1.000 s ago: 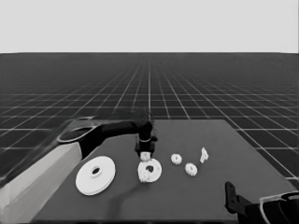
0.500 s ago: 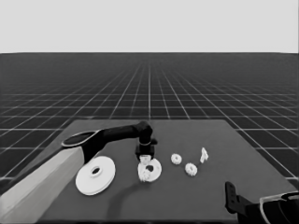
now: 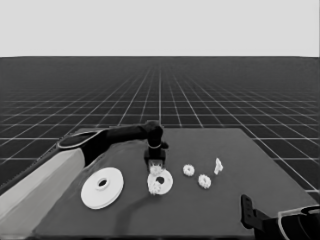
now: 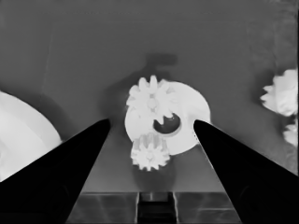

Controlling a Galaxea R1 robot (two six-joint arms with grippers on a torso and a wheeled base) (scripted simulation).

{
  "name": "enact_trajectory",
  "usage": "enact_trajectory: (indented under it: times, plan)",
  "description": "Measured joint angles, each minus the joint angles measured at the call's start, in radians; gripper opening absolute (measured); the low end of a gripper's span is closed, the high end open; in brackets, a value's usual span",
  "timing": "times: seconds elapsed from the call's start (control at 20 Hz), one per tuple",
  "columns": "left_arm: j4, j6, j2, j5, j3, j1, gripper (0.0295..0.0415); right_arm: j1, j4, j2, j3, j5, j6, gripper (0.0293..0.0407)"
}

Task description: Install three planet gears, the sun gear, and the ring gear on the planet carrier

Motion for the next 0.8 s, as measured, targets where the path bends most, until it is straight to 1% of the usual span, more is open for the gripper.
enact_trajectory:
  times: [0.15, 0.4, 0.45, 0.5, 0.55, 0.6, 0.7, 0.8]
  plan:
    - [-0.038, -0.011, -0.006, 0.017, 0.020, -0.044, 0.0385, 0.000, 0.000, 0.000, 0.000, 0.000, 0.000, 0.0385]
    - [-0.048, -0.012, -0.006, 0.020, 0.022, -0.052, 0.0385, 0.000, 0.000, 0.000, 0.000, 0.000, 0.000, 0.0385]
    - [0.020, 0.469, -0.271, -0.315, 0.484, -0.130, 0.0408, 0.000, 0.000, 0.000, 0.000, 0.000, 0.000, 0.0385]
    - [0.061, 0.896, -0.659, -0.521, 0.899, -0.230, 0.0414, 0.000, 0.000, 0.000, 0.000, 0.000, 0.000, 0.0385]
    - [0.086, 1.152, -0.946, -0.641, 1.142, -0.291, 0.0400, 0.000, 0.000, 0.000, 0.000, 0.000, 0.000, 0.0385]
    - [0.100, 1.303, -1.108, -0.712, 1.288, -0.325, 0.0392, 0.000, 0.000, 0.000, 0.000, 0.000, 0.000, 0.0385]
    - [0.113, 1.444, -1.253, -0.778, 1.426, -0.356, 0.0386, 0.000, 0.000, 0.000, 0.000, 0.000, 0.000, 0.0385]
    - [0.118, 1.493, -1.301, -0.801, 1.473, -0.367, 0.0385, 0.000, 0.000, 0.000, 0.000, 0.000, 0.000, 0.0385]
